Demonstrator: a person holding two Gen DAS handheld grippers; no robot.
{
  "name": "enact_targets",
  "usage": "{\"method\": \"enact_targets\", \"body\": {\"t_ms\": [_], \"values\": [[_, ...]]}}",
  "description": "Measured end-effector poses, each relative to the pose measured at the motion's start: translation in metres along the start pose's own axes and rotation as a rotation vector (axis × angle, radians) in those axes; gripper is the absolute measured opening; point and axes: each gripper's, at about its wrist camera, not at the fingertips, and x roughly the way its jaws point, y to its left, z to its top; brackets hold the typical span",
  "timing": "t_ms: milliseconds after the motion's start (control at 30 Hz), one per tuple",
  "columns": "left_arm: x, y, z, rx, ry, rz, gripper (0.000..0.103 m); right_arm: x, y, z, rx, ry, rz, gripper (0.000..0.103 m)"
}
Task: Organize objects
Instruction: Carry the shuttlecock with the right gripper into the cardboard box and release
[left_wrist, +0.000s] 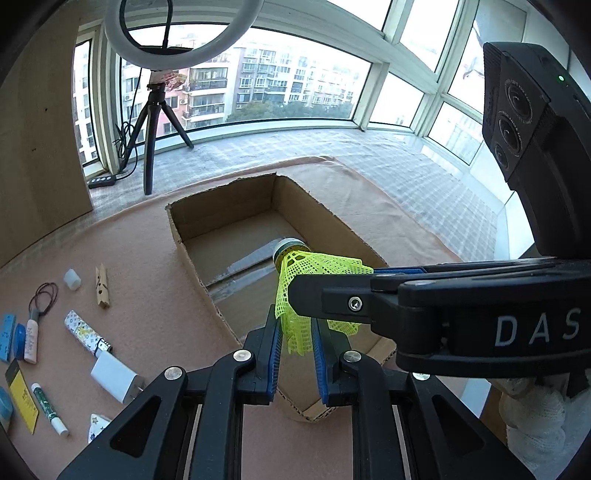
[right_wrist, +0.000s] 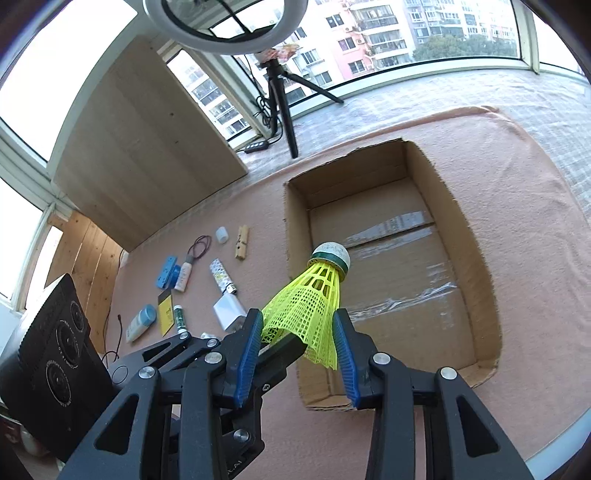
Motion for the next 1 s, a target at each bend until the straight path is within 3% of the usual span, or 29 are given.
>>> {"method": "enact_targets", "body": {"t_ms": [333,400,433,467,1000], "values": [[0.011,0.005,0.006,0.001,0.008,0.022,0.017,0.007,-0.016,0.008,-0.001,0.010,-0.027,0.036],[0.012,0.007,0.006,0.002,0.018,0.043,0.028,0.008,-0.016,0.009,-0.023,0.017,-0.038,0.036],[0.012,0.009,0.006,-0.001,0.019,0.053,0.042,0.009,-0.015,0.010,-0.032,0.014,-0.056,0.039],[0.010,0.010,0.005,-0.004,0.012,0.059,0.047,0.009,-0.014,0.011,-0.045,0.015,-0.076,0.043],[-0.011,0.036,-0.010,-0.057,0.019,0.110,0.049,0.007,-0.005,0.012,-0.057,-0.007,-0.072,0.046]]}}
